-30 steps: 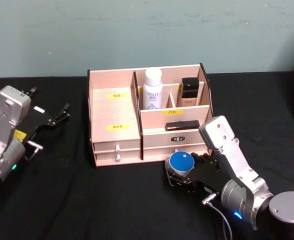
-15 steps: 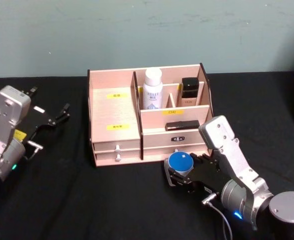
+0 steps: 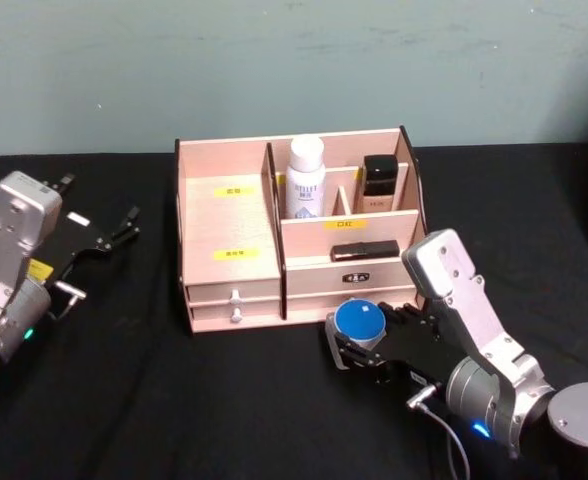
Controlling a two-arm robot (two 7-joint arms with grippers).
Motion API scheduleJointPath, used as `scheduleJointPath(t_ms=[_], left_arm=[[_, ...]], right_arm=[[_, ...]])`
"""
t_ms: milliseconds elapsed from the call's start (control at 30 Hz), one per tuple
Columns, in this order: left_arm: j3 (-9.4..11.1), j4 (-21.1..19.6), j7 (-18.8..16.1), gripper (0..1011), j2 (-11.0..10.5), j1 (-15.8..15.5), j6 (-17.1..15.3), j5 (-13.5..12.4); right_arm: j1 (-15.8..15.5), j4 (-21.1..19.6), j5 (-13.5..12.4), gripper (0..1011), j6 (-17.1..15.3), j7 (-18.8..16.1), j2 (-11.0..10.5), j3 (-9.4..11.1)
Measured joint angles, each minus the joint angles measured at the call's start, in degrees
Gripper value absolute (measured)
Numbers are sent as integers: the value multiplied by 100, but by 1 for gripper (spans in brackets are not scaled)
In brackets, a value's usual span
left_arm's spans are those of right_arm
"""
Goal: Pick up the facial cleanser and watermelon frost from the table and place them into the tiered storage box.
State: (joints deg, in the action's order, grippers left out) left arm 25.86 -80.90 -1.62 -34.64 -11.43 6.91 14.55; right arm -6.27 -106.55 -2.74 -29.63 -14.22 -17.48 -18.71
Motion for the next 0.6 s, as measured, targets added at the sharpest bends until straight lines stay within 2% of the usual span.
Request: scheduleJointPath(t_ms=[300,600], left_arm=[[0,0,0,1001,0,0,0,0],[0,0,0,1001,0,0,0,0]], right_arm=[[-93,-440,-10,719,71,-388,-135,56],[15,-876,-139,718,41,-644,-215,-99]])
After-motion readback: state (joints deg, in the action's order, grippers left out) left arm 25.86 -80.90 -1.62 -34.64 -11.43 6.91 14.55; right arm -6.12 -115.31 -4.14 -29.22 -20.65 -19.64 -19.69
